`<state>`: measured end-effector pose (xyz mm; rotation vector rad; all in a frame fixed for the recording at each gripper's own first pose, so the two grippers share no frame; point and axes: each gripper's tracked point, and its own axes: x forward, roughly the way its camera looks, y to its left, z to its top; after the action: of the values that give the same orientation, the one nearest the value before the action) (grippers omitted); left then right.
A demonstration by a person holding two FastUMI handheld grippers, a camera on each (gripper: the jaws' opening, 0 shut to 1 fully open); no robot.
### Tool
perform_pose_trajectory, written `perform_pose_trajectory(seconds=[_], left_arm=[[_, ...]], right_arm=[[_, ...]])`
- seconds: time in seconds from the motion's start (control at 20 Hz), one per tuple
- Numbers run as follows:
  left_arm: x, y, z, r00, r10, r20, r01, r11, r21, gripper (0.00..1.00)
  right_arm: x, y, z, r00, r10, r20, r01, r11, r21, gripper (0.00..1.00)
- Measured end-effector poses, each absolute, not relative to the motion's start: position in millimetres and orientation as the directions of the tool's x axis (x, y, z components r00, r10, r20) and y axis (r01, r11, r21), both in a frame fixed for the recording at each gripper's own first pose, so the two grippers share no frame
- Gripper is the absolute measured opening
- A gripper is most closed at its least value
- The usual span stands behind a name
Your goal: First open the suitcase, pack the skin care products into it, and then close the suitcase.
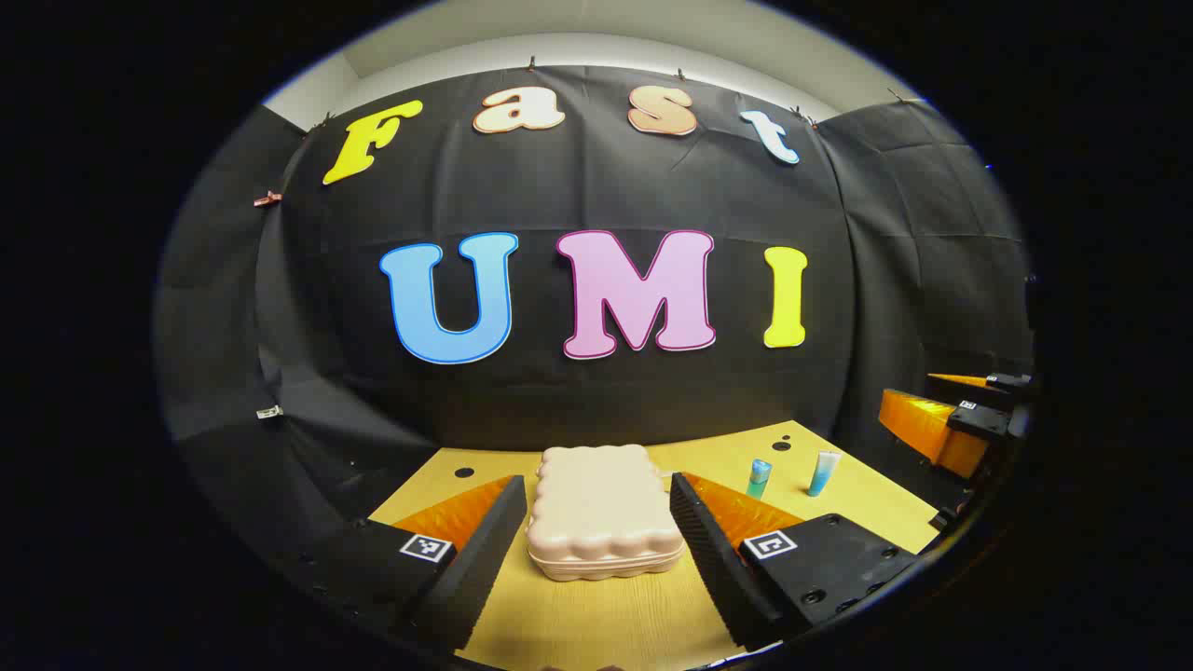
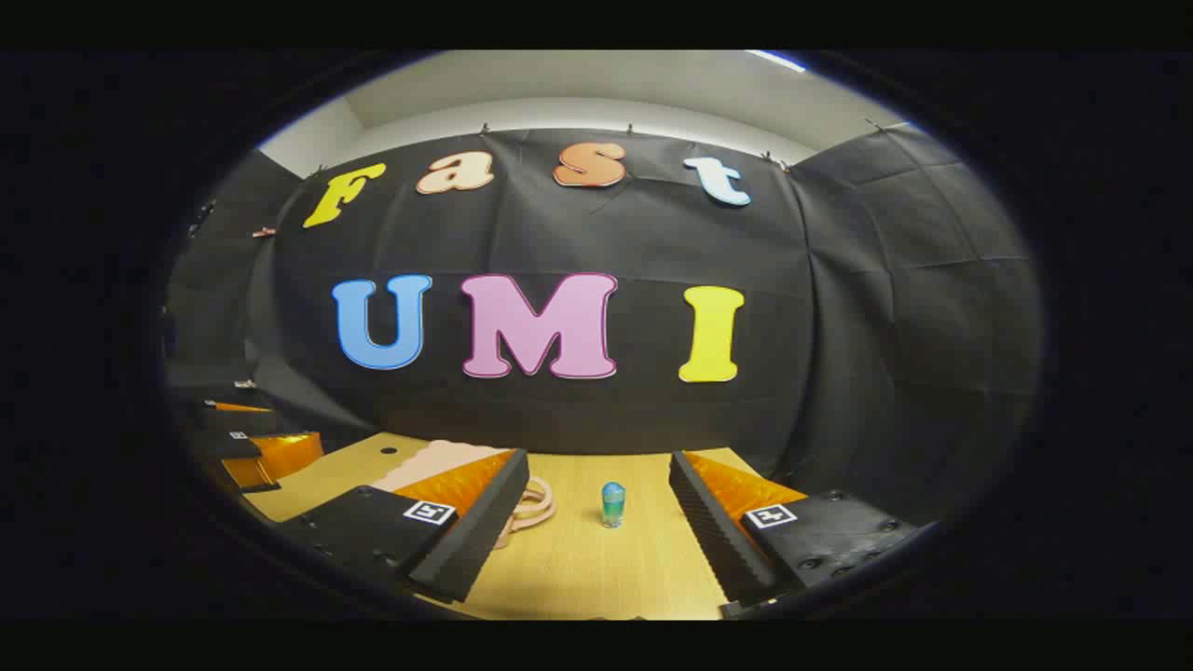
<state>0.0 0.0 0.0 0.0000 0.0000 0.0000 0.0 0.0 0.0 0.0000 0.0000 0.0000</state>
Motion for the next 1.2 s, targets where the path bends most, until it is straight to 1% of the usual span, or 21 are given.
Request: perform_pose_trajectory(seconds=[0.5,0.85,0.9,1.05,1.2], left_arm=[[16,-9,-3,1.000,-0.013,-0.018,0.013,1.000,-0.005,0.97],[38,-24,-4,0.999,-0.034,-0.032,0.034,0.999,-0.003,0.98],[46,-29,-4,0.998,-0.044,-0.034,0.043,0.999,-0.004,0.98],[96,-66,-4,0.993,-0.105,-0.061,0.103,0.994,-0.034,0.97],[141,-98,-15,0.982,-0.151,-0.111,0.146,0.988,-0.047,0.98]], right_arm=[[8,-11,-5,1.000,-0.016,-0.013,0.016,1.000,0.000,0.96],[21,-22,-11,0.999,-0.024,-0.029,0.024,1.000,-0.001,0.96],[24,-25,-12,0.999,-0.025,-0.032,0.025,1.000,-0.001,0.96],[50,-41,-16,0.998,-0.046,-0.045,0.046,0.999,0.010,0.96],[67,-49,-27,0.996,-0.045,-0.072,0.046,0.999,0.016,0.96]])
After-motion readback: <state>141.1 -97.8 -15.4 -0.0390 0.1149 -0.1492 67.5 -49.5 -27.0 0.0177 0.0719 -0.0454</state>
